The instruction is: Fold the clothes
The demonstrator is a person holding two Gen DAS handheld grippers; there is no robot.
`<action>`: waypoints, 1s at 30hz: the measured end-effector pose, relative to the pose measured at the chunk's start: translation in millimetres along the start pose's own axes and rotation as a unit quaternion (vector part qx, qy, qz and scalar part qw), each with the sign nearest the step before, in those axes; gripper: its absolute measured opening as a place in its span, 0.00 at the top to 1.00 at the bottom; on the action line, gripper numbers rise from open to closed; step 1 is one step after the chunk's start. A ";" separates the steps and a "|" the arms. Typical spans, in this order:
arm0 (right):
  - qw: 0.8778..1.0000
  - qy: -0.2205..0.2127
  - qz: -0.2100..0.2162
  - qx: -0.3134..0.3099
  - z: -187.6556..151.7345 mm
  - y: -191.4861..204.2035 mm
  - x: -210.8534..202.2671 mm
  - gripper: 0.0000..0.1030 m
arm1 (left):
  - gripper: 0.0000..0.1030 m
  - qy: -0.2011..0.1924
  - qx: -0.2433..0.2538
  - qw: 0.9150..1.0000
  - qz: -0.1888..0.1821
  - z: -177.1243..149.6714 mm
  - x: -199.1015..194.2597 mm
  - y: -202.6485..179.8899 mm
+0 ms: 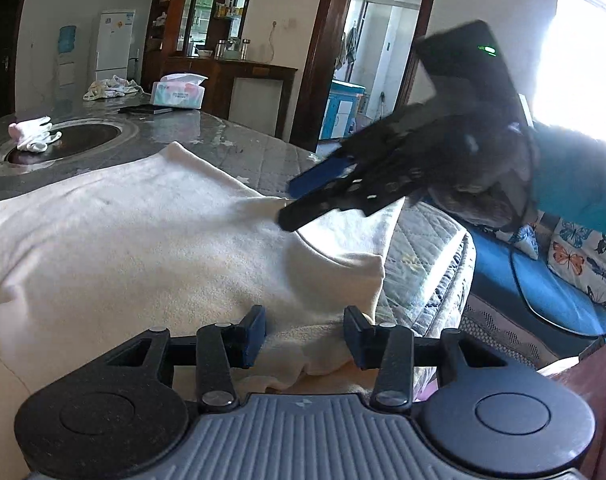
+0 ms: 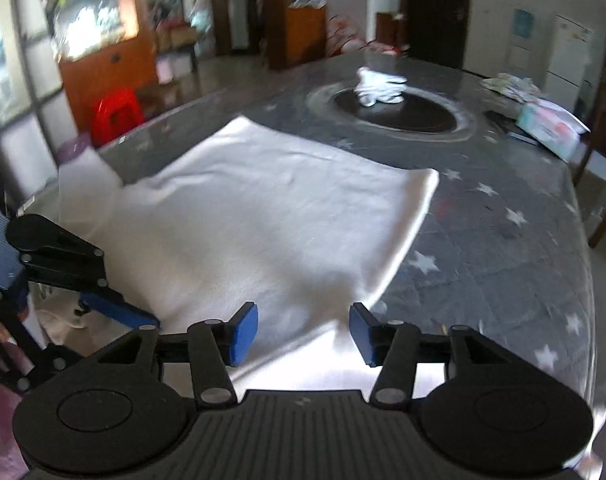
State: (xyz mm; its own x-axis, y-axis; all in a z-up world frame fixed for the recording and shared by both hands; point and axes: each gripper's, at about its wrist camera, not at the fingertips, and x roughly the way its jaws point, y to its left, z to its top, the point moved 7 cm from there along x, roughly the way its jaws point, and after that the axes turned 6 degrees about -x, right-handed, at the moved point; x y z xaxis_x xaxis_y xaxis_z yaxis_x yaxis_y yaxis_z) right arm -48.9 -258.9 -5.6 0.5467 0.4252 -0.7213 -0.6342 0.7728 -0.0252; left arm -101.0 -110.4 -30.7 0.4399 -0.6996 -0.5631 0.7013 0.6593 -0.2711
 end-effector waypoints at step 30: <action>0.907 -0.072 -0.177 0.376 -151.2 -164.8 -77.1 0.49 | 0.44 0.011 0.019 1.000 0.017 37.4 14.0 -18.8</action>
State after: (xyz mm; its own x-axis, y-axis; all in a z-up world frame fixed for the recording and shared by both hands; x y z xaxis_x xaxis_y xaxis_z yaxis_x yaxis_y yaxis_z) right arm -69.2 -490.3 -50.4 0.7429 0.1035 -0.6614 0.1167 0.9528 0.2802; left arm -87.0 -142.9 -4.3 0.4518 -0.6703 -0.5887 0.7075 0.6712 -0.2213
